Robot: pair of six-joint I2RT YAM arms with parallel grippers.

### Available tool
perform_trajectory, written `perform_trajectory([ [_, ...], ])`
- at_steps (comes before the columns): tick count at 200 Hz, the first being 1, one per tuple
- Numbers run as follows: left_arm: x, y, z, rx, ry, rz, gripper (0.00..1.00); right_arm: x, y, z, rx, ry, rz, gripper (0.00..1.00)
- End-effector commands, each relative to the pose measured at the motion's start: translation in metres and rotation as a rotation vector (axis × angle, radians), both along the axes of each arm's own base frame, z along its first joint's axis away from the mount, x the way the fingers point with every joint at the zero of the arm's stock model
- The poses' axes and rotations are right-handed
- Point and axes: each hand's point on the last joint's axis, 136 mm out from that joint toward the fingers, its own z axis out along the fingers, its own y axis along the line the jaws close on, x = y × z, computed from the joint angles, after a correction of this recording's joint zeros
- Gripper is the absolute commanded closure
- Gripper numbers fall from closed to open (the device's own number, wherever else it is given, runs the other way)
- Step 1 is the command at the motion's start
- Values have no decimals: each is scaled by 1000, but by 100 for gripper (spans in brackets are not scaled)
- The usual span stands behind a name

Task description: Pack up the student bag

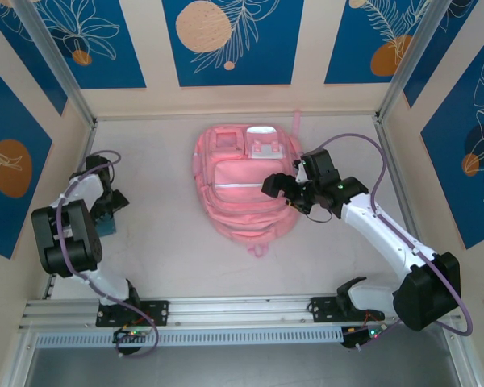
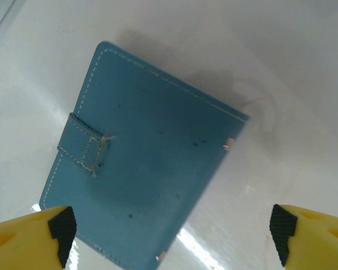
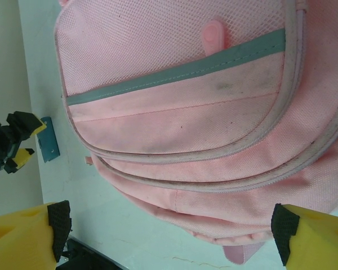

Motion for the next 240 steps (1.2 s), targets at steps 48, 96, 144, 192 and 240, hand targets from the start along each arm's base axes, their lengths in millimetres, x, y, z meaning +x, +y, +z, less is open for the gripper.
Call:
perform_trajectory([
  [48,11,-20,-33,-153,54,-67,24,-1,1,9,5,-1,5,7],
  [96,24,-80,-29,-231,38,-214,28,1,1,6,-2,4,-1,8],
  [144,18,-163,-27,-290,45,-401,28,0,0,0,-7,18,-4,8],
  [192,-17,-222,-21,-291,73,-542,29,-3,-2,-5,-10,29,-10,9],
  [240,-9,-225,23,-210,25,-704,21,-2,1,-4,-2,23,1,9],
])
